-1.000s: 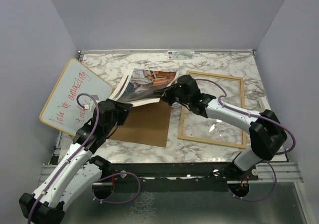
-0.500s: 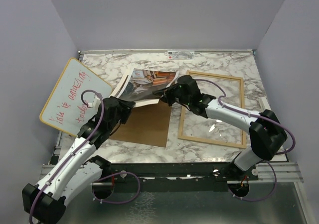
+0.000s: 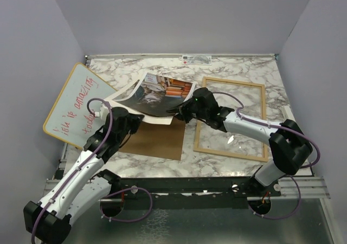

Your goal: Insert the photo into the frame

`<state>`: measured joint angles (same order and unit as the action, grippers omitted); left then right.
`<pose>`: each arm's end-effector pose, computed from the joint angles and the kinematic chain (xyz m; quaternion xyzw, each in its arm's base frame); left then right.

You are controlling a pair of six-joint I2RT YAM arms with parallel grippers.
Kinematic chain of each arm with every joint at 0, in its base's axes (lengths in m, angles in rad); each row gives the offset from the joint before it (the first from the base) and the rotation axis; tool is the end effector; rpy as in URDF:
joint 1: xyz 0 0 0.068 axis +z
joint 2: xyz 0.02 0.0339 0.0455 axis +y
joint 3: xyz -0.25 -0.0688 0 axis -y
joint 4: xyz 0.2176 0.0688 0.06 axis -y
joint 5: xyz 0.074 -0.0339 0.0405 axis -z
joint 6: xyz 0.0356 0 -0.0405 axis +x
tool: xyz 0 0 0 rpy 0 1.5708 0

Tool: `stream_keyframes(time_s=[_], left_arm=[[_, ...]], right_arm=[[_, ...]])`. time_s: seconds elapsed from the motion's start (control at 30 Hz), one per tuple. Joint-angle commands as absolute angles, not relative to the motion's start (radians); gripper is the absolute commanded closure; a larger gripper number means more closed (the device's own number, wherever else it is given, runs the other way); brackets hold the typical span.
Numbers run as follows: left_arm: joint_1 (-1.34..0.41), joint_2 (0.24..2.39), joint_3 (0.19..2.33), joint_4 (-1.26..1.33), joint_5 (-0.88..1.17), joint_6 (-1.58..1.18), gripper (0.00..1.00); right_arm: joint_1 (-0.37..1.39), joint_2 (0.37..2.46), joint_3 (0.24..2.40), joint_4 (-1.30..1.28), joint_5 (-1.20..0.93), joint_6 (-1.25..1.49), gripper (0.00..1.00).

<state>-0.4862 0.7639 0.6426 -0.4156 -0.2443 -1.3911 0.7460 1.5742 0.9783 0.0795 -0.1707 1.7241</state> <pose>0.1419 -0.0653 0.2641 -0.4314 0.7497 -0.3332 0.3753 0.2379 0.2281 0.2372 0.3667 0.7803 0.4976 0.0956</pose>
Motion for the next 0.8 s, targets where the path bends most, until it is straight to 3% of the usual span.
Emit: stream_keyframes(time_s=[0.0, 0.13, 0.23, 0.53, 0.77], left_arm=[[-0.485, 0.731, 0.674, -0.538, -0.286, -1.35, 1.0], [-0.485, 0.739, 0.769, -0.681, -0.31, -1.295, 1.0], [-0.484, 0.771, 0.879, -0.804, -0.332, -1.223, 1.0], [-0.485, 0.933, 1.285, -1.14, -0.338, -0.955, 1.0], [-0.484, 1.008, 1.622, -1.232, -0.167, -0.722, 1.0]], right_arm=[[0.741, 1.54, 0.961, 0.032, -0.209, 1.646, 0.77], [0.739, 1.53, 0.987, -0.143, -0.207, 1.544, 0.33], [0.737, 1.523, 0.991, -0.235, -0.185, 1.456, 0.22], [0.732, 1.532, 1.09, -0.478, 0.046, 1.16, 0.18], [0.73, 1.438, 1.201, -0.506, 0.206, 0.908, 0.18]])
